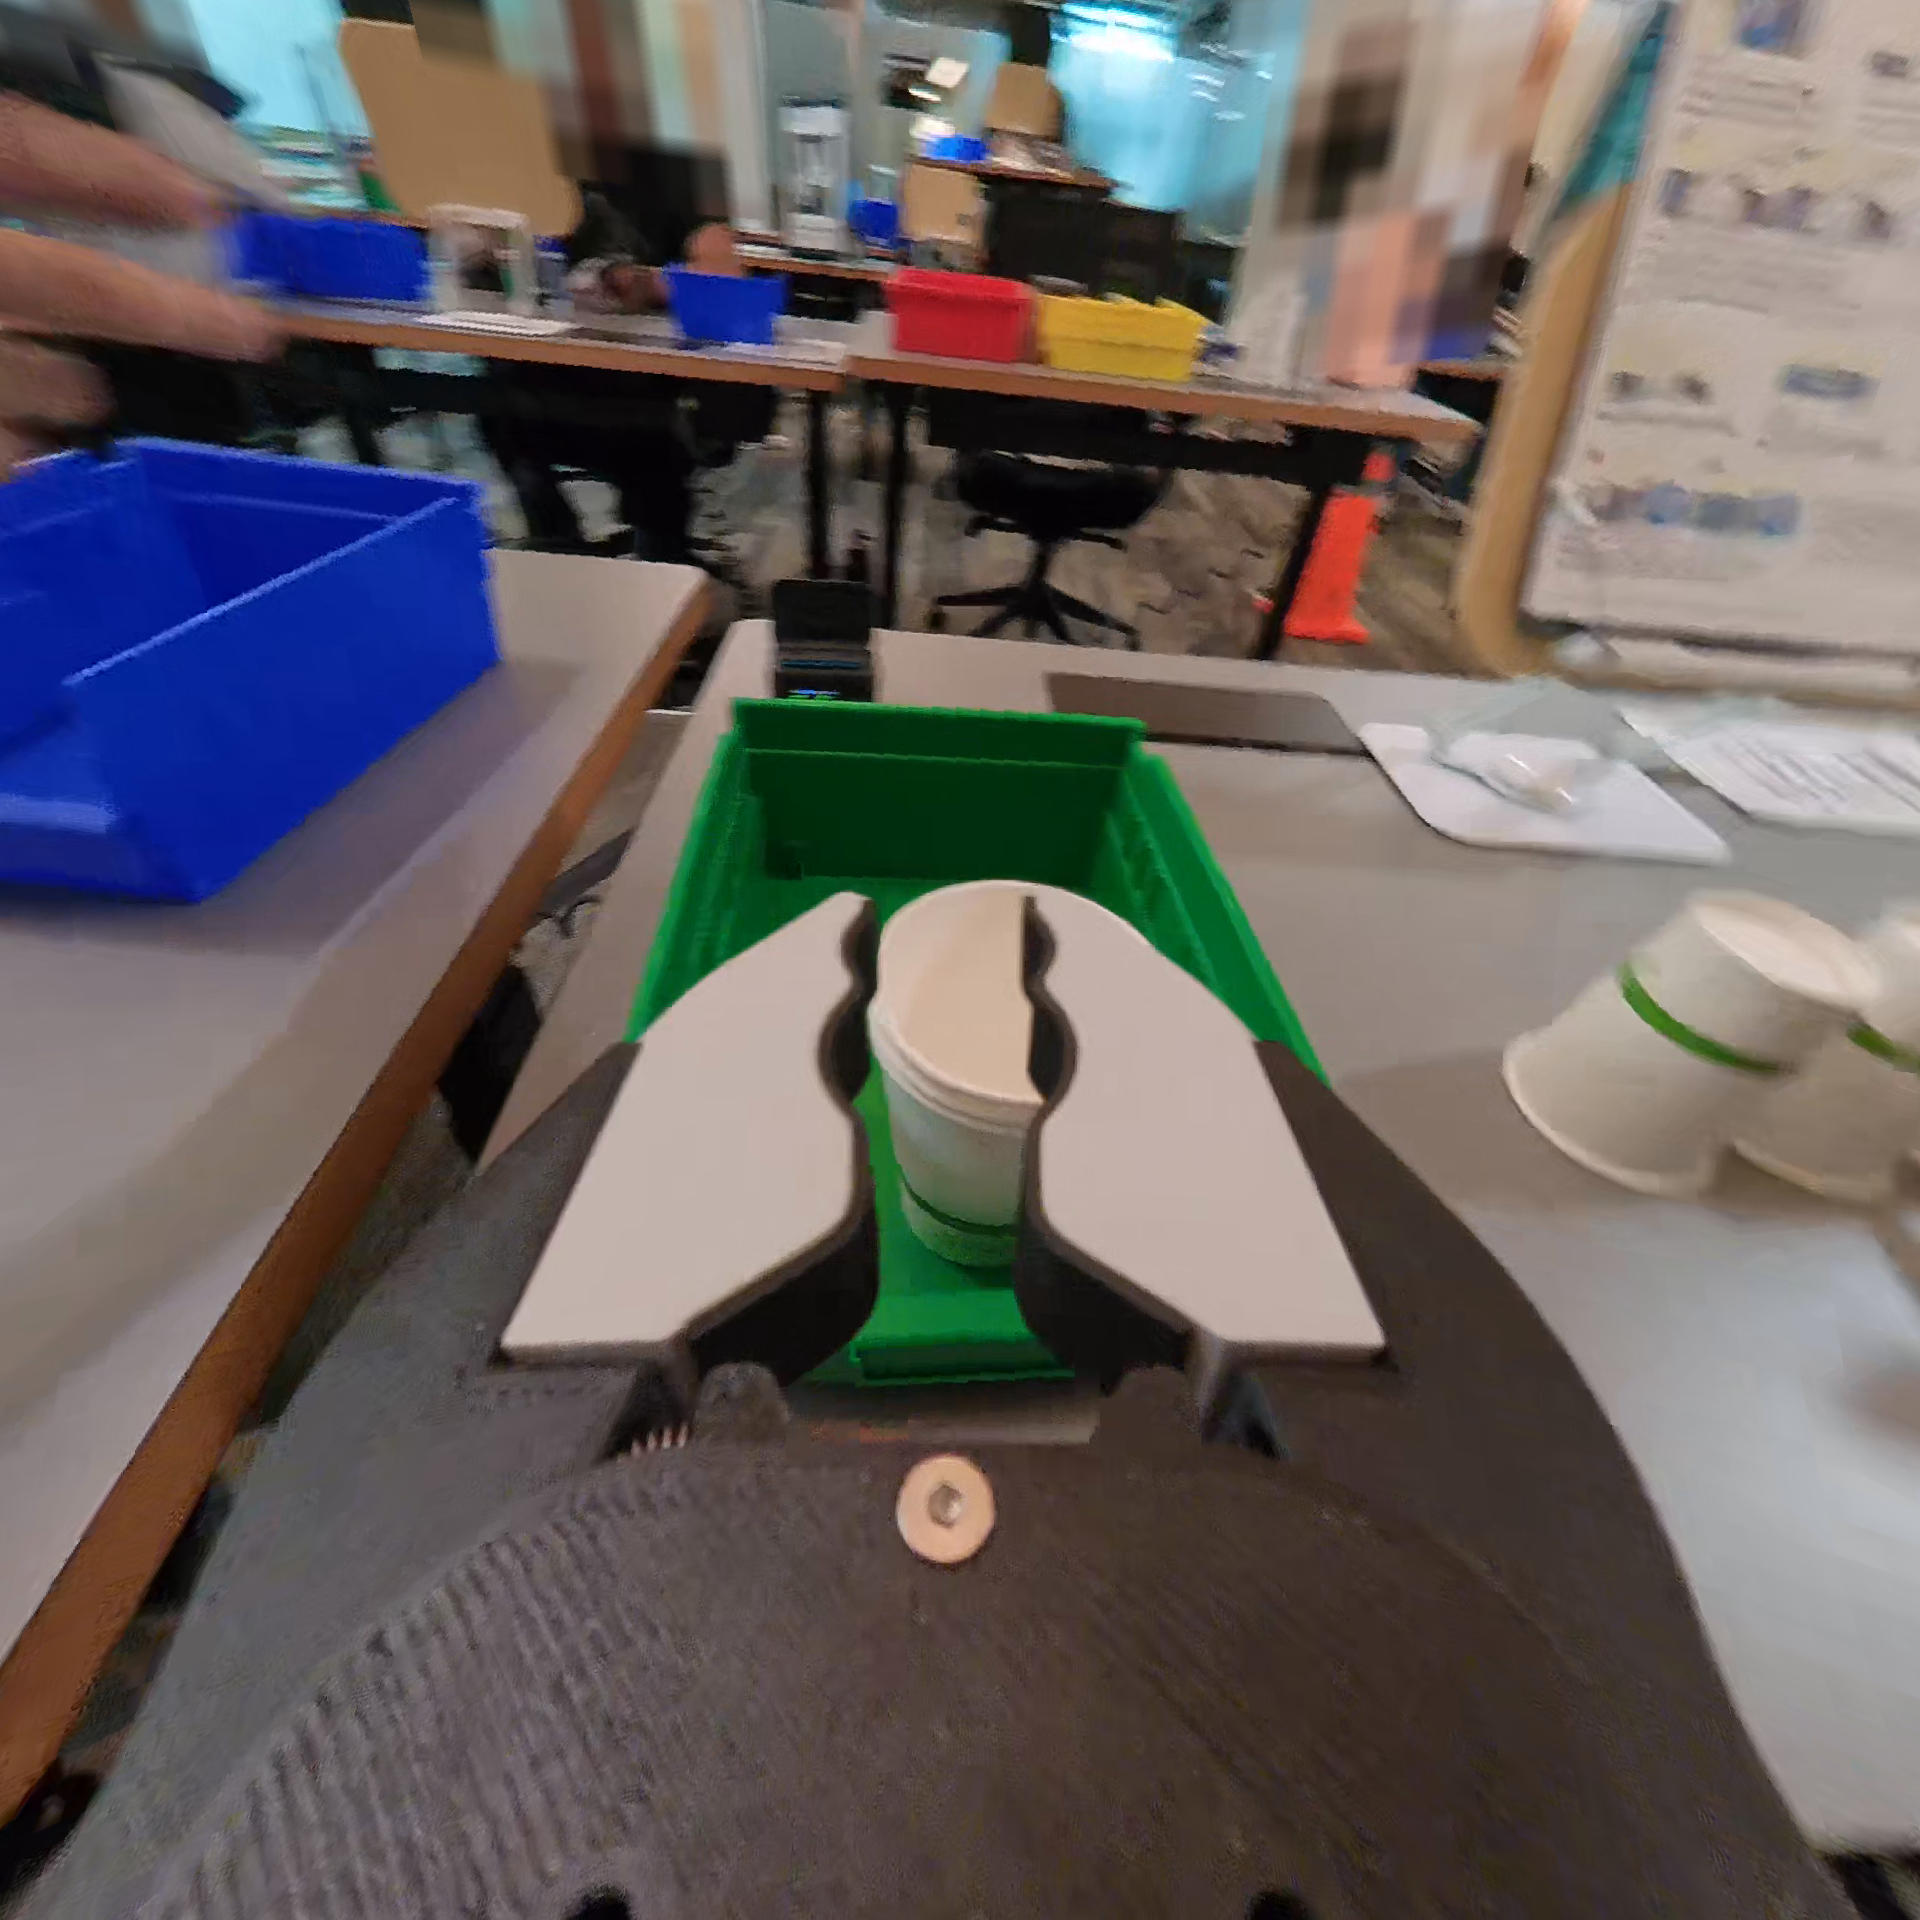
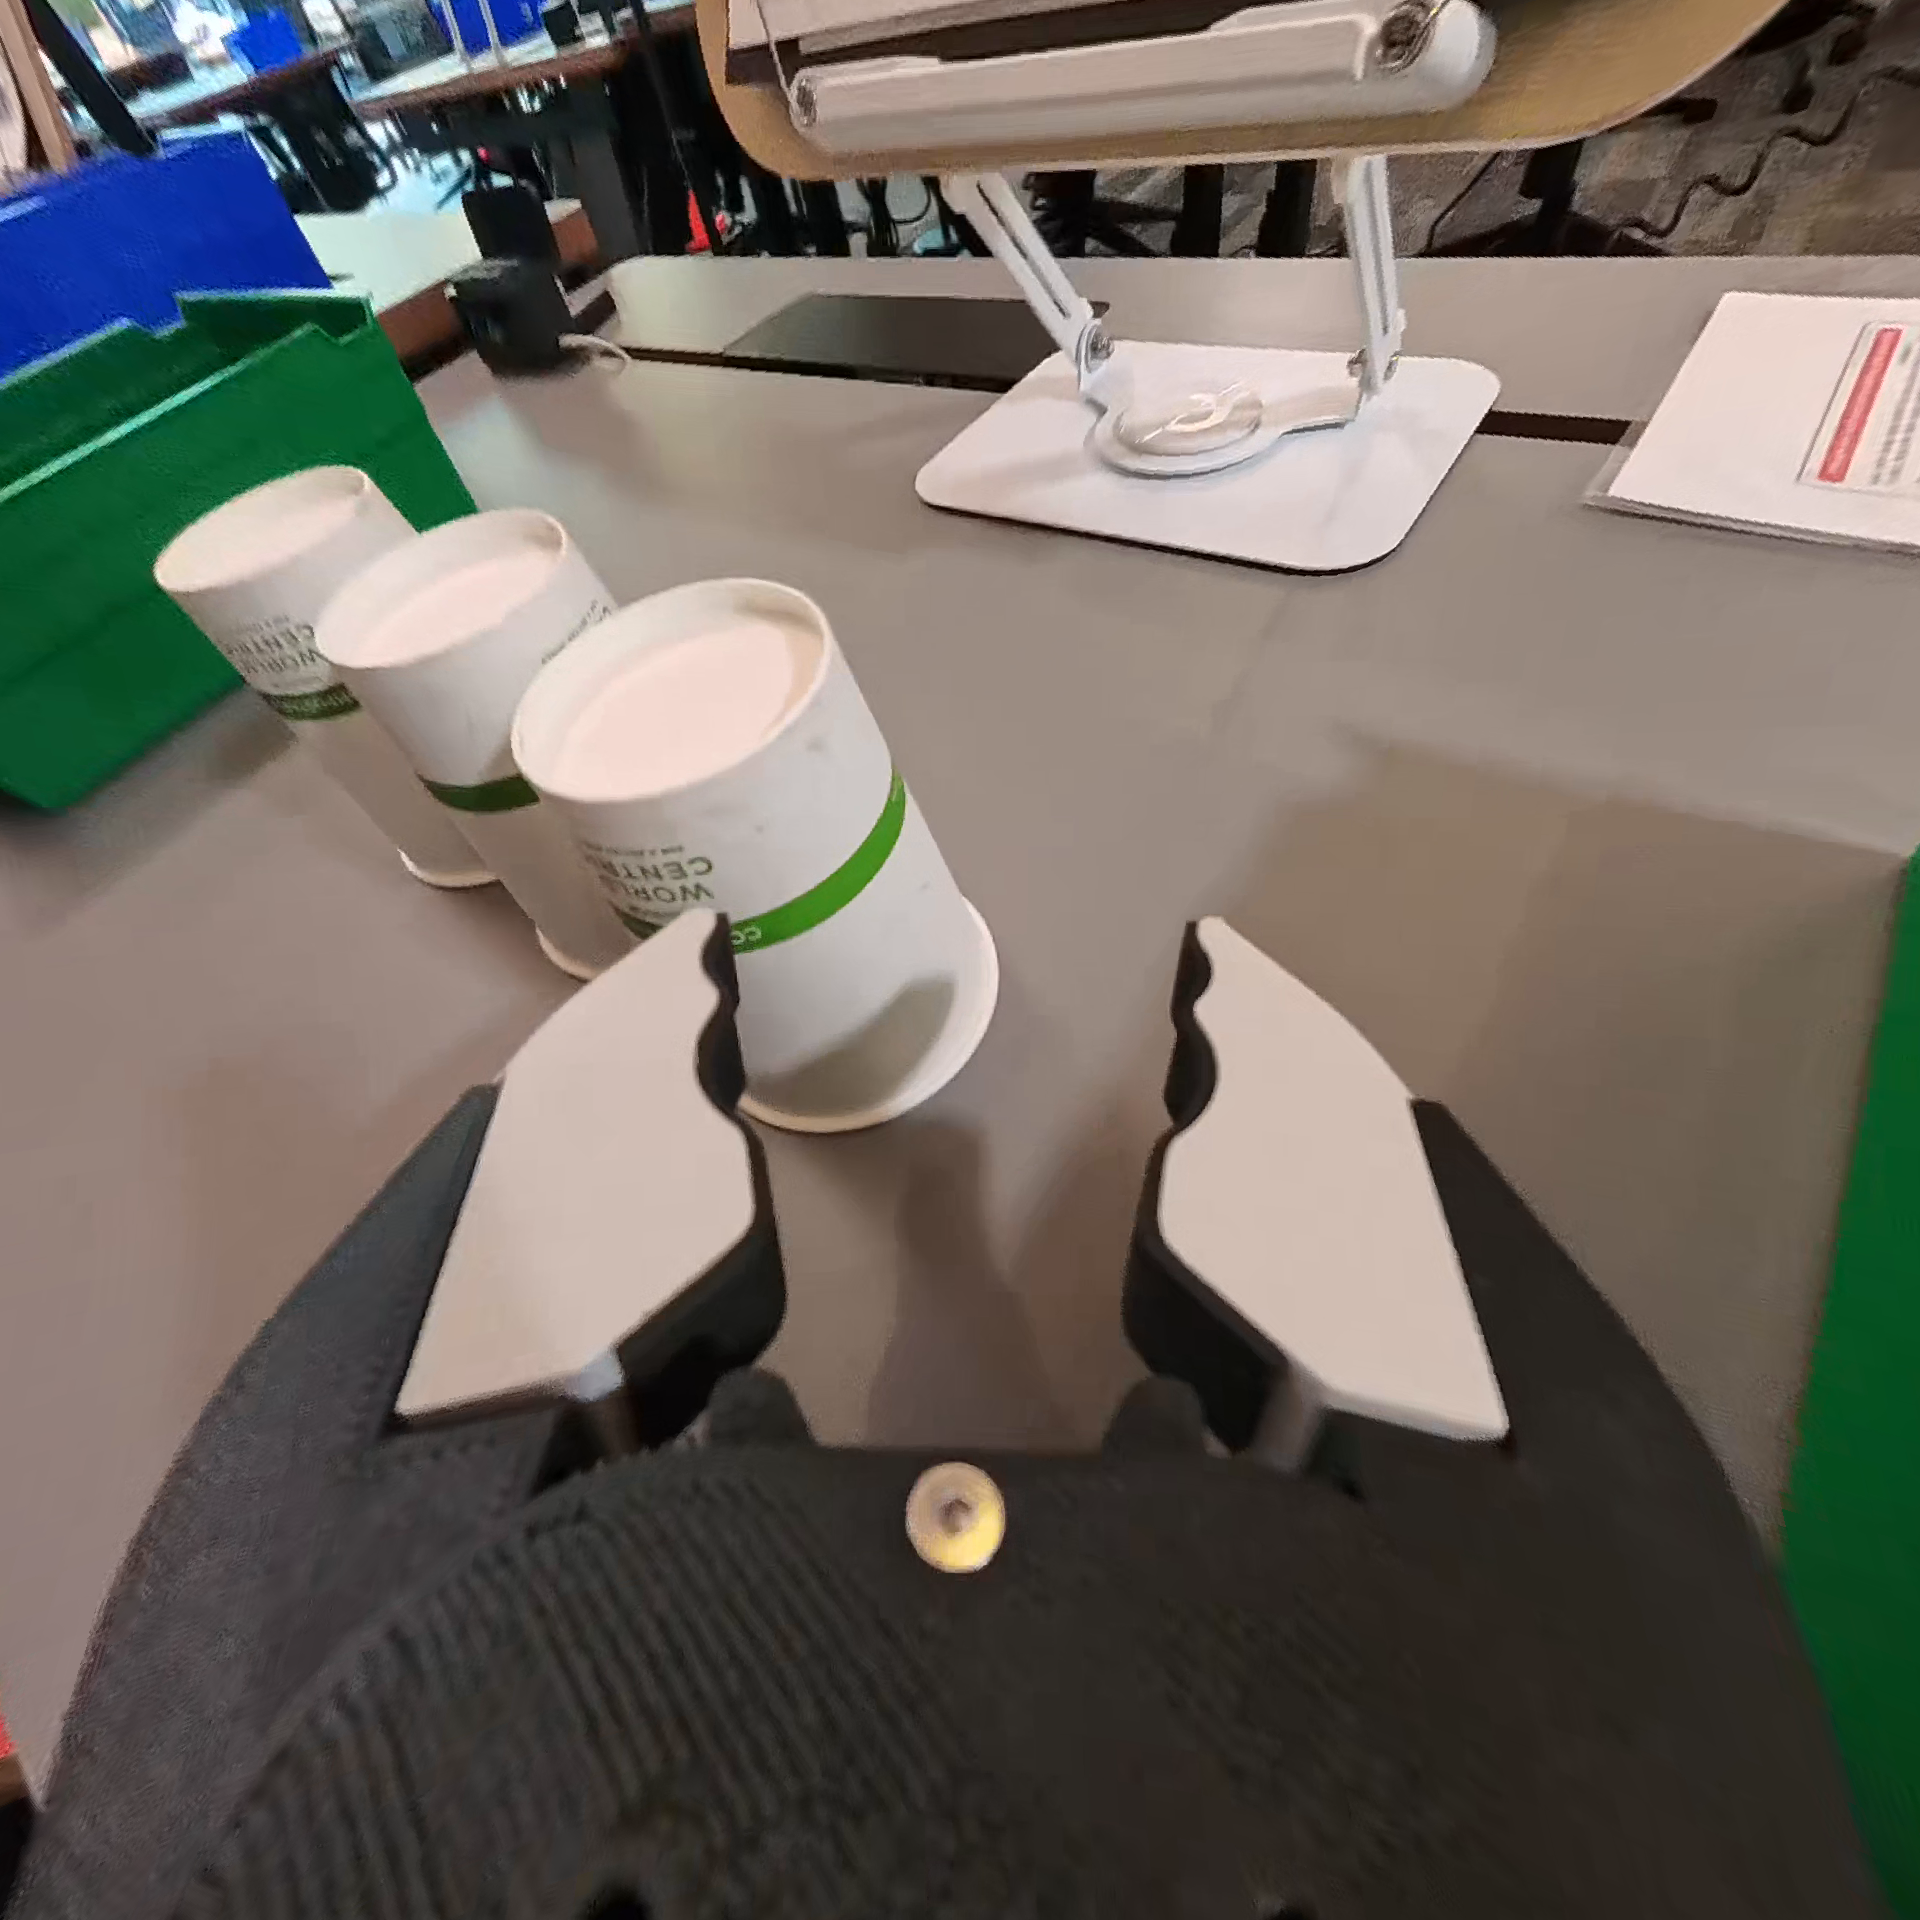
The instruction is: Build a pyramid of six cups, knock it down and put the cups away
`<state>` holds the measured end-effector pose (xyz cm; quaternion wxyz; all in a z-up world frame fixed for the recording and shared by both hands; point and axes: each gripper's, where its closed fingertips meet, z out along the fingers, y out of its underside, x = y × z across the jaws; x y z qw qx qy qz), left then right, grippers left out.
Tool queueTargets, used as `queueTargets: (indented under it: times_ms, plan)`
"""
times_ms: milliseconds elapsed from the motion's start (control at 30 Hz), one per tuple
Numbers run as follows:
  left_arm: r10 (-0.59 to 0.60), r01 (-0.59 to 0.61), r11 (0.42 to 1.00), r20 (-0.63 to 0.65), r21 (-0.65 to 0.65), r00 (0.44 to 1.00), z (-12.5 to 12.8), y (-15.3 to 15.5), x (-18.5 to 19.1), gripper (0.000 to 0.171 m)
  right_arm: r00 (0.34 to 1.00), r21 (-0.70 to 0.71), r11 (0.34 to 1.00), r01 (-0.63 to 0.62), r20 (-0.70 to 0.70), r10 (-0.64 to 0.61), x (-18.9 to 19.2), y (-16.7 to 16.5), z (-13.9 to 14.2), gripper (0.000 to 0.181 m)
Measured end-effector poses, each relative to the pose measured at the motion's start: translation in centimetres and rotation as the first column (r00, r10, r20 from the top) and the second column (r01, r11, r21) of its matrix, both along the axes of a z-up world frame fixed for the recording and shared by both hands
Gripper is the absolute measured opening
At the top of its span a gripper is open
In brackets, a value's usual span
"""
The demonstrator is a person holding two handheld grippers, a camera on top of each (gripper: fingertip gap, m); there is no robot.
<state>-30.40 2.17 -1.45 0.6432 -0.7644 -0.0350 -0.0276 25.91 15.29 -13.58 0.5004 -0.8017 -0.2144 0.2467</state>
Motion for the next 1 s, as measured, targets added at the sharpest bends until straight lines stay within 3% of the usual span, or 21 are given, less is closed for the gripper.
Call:
queueTargets:
  times_ms: [67, 133, 233, 367, 633, 700, 1000]
  plan:
    - [-0.145, 0.137, 0.988, -0.119, -0.067, 0.982, -0.8, 0.1, 2.4, 0.021, 1.0, -0.003, 1.0, 0.001, -0.017, -0.001, -0.2, -0.1, 0.1, 0.081]
    - [-0.267, 0.213, 0.956, -0.298, -0.2, 0.917, -2.9, 0.0, 4.4, 0.023, 1.0, -0.001, 1.0, -0.004, -0.01, 0.004, -0.4, -0.3, 0.0, 0.08]
    - [-0.265, 0.132, 0.948, -0.482, -0.291, 0.835, -4.9, 0.9, 4.8, 0.025, 1.0, 0.005, 1.0, -0.013, 0.001, 0.013, -0.8, -0.5, 0.0, 0.079]
    - [-0.303, 0.171, 0.939, -0.481, -0.299, 0.822, -5.6, 1.6, 6.2, 0.022, 1.0, 0.01, 1.0, -0.023, 0.015, 0.022, -1.1, -0.7, 0.0, 0.079]
    - [-0.268, 0.104, 0.939, -0.51, -0.328, 0.817, -7.5, 2.6, 5.3, 0.018, 1.0, -0.001, 1.0, -0.026, -0.001, 0.026, -1.2, -0.6, -0.1, 0.077]
    - [-0.27, 0.118, 0.942, -0.499, -0.315, 0.823, -7.6, 2.8, 5.4, 0.008, 1.0, 0.0, 1.0, -0.027, 0.001, 0.027, -1.3, -0.6, -0.1, 0.075]
    - [-0.224, 0.099, 0.956, -0.465, -0.278, 0.857, -6.4, 3.2, 4.8, 0.005, 0.999, -0.006, 0.999, -0.037, 0.013, 0.037, -1.5, -0.7, -0.4, 0.074]
